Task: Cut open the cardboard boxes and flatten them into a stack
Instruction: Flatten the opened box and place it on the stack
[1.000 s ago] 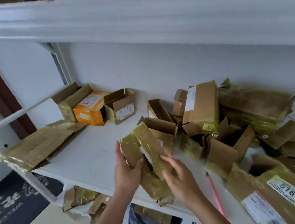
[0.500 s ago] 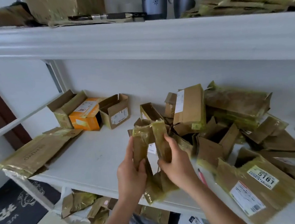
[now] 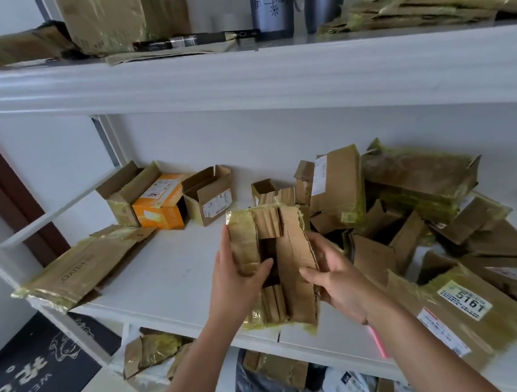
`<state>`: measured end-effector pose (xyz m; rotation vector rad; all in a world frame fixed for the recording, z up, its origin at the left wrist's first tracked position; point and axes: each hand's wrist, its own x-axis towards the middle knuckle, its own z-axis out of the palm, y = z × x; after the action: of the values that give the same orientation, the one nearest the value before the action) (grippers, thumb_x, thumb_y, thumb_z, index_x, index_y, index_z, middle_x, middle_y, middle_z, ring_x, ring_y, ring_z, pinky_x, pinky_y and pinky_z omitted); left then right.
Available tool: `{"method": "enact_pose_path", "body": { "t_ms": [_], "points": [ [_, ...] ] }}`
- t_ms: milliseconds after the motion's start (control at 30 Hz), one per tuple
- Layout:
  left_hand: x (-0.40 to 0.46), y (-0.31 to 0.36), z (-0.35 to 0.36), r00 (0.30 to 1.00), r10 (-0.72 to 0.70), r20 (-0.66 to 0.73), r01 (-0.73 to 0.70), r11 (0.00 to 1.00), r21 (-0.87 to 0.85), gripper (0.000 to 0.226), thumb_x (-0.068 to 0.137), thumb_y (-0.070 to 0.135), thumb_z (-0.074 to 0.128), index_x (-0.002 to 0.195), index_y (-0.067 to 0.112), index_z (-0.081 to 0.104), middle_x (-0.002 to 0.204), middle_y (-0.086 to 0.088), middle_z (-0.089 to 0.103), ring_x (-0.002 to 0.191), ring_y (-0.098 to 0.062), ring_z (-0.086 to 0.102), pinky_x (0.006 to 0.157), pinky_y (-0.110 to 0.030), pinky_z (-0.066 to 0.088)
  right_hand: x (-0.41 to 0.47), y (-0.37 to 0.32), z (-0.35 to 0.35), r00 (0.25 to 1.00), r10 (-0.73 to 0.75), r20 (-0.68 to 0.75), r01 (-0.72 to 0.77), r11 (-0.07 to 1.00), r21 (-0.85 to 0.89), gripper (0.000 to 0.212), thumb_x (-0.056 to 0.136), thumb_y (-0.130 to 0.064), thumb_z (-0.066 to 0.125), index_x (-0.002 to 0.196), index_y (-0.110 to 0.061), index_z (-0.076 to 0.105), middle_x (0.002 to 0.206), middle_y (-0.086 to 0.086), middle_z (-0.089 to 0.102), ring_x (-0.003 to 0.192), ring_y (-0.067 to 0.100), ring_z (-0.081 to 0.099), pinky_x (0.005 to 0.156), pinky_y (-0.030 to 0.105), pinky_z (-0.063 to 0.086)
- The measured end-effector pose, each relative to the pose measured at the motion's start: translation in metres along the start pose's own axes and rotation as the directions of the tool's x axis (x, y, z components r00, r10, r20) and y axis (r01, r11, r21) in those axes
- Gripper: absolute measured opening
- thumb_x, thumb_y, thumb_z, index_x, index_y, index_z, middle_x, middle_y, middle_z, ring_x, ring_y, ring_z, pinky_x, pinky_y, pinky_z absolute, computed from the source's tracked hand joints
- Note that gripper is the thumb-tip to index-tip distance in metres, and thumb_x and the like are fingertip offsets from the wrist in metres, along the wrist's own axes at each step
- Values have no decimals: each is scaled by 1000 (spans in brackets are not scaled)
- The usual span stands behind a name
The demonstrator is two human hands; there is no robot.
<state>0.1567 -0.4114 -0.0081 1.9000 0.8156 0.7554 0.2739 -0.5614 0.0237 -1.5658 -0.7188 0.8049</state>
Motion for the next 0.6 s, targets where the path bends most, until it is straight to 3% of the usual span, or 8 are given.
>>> {"method": "enact_pose_path", "body": {
  "t_ms": [67, 133, 233, 333, 400, 467, 533, 600],
  "points": [
    [1, 3, 3, 999, -39, -7, 40, 994, 104, 109, 76, 41, 82, 157, 33, 9, 128, 9, 40, 109, -13, 50, 92, -35, 52, -3, 0, -2, 1000, -10, 7, 10, 999, -42, 67, 96, -6, 59, 104, -71, 46, 144, -22, 41, 133, 4, 41, 114, 37, 35],
    [0, 6, 7, 998, -68, -8, 68, 987, 144, 107, 77, 37, 82, 157, 32, 11, 128, 2, 42, 102, -17, 53, 87, -36, 55, -7, -2, -4, 999, -28, 16, 30, 994, -102, 63, 97, -11, 59, 110, -70, 39, 141, -28, 31, 133, -2, 27, 109, 26, 27],
    [-4, 10, 9, 1000, -19, 7, 18, 996, 84, 97, 82, 26, 79, 156, 34, 16, 122, 1, 50, 92, -17, 60, 70, -27, 57, -10, -3, -14, 999, -41, -21, 38, 990, -136, 62, 98, -11, 58, 106, -70, 39, 139, -25, 36, 128, -2, 33, 100, 21, 32],
    [-8, 16, 8, 998, 34, 50, -31, 997, -69, 87, 85, 9, 74, 150, 40, 25, 111, 9, 55, 86, -14, 62, 62, -20, 55, -12, -5, -25, 994, -44, -96, 29, 988, -154, 66, 98, -9, 57, 102, -74, 44, 138, -19, 41, 128, 5, 38, 107, 31, 38],
    [-9, 18, 9, 997, 25, 75, -16, 993, -114, 70, 86, -3, 67, 139, 36, 42, 107, 12, 59, 90, -15, 63, 68, -23, 58, -9, 2, -33, 988, -26, -150, 2, 988, -157, 58, 98, -8, 56, 111, -64, 44, 137, -13, 43, 123, 9, 44, 103, 33, 44],
    [-11, 16, 10, 995, -23, 99, 35, 992, -125, 41, 88, -11, 58, 110, 23, 61, 93, 9, 68, 88, -16, 66, 67, -18, 57, -5, 18, -39, 967, 47, -249, -68, 995, -77, 51, 98, -8, 57, 127, -48, 43, 136, -6, 49, 120, 15, 50, 99, 34, 46],
    [-16, 13, 10, 989, -69, 132, 87, 987, -134, 35, 91, -13, 53, 90, 21, 63, 74, 11, 71, 77, -9, 69, 61, -17, 55, -4, 38, -40, 918, 93, -385, -112, 993, -26, 51, 94, -9, 63, 138, -30, 45, 132, -1, 56, 122, 21, 54, 98, 35, 46],
    [-19, 9, 9, 986, -78, 151, 98, 986, -136, 37, 92, -13, 53, 87, 22, 63, 72, 11, 73, 75, -6, 70, 64, -22, 58, -7, 53, -37, 840, -49, -540, -17, 993, -115, 66, 85, -7, 74, 138, -29, 43, 133, -6, 52, 127, 16, 50, 98, 32, 45]
  ]
}}
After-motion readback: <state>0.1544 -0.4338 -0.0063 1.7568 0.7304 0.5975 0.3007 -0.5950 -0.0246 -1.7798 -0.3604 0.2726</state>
